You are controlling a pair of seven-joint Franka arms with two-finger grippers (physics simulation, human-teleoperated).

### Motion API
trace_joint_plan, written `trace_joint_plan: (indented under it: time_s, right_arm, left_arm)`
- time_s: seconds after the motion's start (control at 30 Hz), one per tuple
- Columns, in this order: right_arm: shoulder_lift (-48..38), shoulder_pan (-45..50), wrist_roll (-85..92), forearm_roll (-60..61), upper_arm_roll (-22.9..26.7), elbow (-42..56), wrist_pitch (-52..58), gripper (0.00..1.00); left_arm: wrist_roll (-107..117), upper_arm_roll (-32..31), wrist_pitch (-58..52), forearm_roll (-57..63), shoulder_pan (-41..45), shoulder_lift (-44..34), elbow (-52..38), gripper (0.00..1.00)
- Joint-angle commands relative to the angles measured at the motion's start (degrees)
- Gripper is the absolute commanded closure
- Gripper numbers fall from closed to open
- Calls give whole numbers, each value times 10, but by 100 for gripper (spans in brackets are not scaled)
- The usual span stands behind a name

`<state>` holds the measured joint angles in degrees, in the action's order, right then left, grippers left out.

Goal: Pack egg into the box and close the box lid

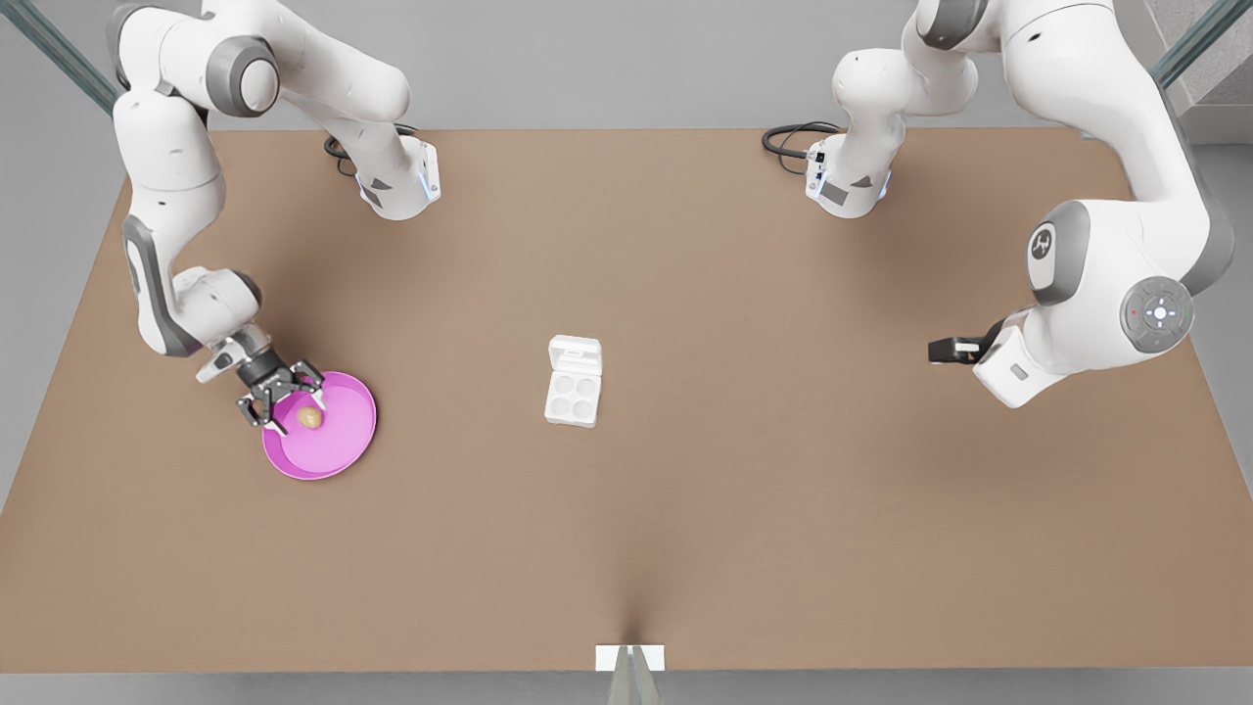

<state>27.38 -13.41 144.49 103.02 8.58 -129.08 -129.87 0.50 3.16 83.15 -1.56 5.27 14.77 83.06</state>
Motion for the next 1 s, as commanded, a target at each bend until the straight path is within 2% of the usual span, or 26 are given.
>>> trace_joint_plan:
  time_s: [0.0, 0.23, 0.33, 0.4, 0.97]
  right_arm:
    - [0, 1, 0, -1, -1, 1, -3, 0]
    - [12, 7, 9, -25, -2, 0, -10, 2]
    - [14, 6, 10, -24, -2, -2, -11, 13]
    - [14, 6, 11, -25, -2, -3, -13, 15]
    - [14, 6, 10, -59, -3, -4, -36, 24]
  left_arm:
    - [-1, 0, 0, 0, 0, -1, -1, 0]
    - [0, 0, -2, 0, -1, -1, -2, 0]
    - [0, 0, -1, 0, -1, -1, -2, 0]
    - [0, 0, -1, 0, 0, 0, -2, 0]
    - [0, 0, -1, 1, 0, 2, -2, 0]
